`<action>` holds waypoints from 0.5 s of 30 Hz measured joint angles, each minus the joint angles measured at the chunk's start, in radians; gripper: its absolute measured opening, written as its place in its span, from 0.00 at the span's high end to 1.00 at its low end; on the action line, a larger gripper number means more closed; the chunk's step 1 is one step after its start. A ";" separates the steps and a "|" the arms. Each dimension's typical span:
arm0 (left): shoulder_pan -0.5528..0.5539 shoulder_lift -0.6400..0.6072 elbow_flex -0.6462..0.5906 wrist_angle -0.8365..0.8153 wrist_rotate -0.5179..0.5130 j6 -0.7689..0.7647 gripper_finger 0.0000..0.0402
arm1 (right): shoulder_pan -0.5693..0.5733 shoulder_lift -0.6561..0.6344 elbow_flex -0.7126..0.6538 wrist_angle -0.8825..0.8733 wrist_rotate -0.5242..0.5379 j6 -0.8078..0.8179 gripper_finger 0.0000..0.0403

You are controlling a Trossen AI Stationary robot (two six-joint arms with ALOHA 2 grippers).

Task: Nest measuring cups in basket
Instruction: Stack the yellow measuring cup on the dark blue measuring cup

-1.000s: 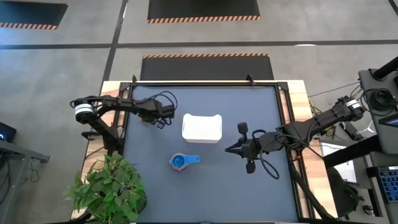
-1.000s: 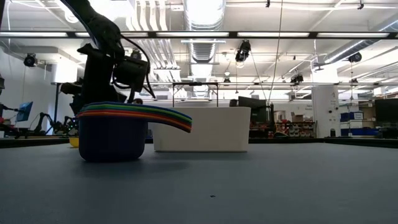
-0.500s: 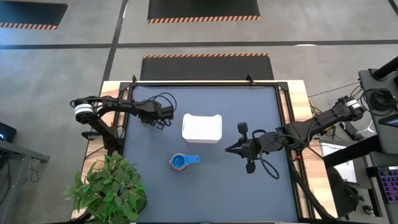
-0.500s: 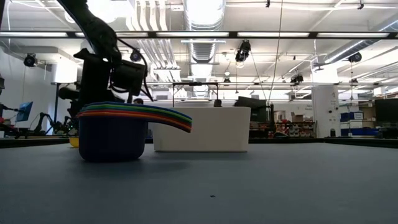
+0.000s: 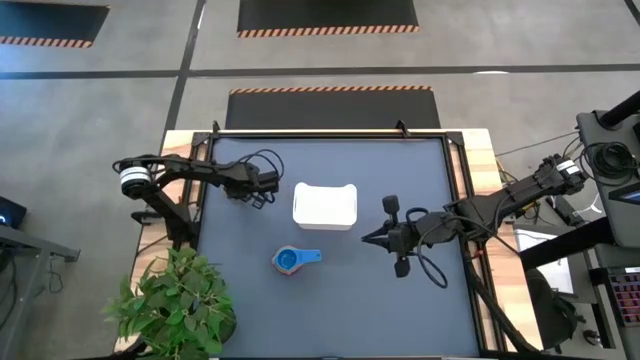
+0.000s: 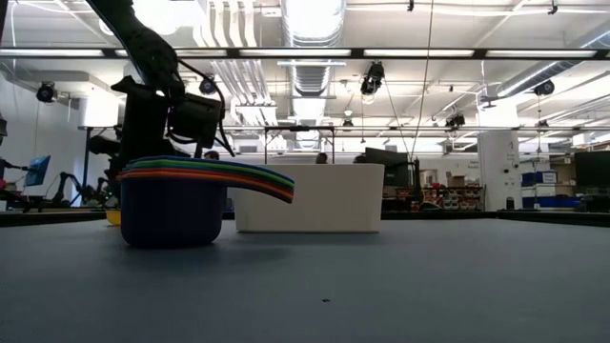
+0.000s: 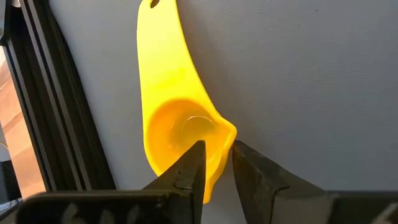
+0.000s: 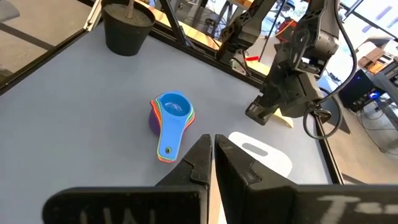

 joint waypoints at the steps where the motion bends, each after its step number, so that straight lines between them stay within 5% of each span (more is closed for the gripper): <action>1: 0.000 0.000 0.000 0.000 0.000 0.000 0.85 | 0.000 0.000 0.000 -0.001 0.000 0.000 0.98; 15: 0.000 0.000 0.000 0.008 0.005 0.000 0.90 | 0.000 0.000 0.000 -0.002 0.000 0.000 0.98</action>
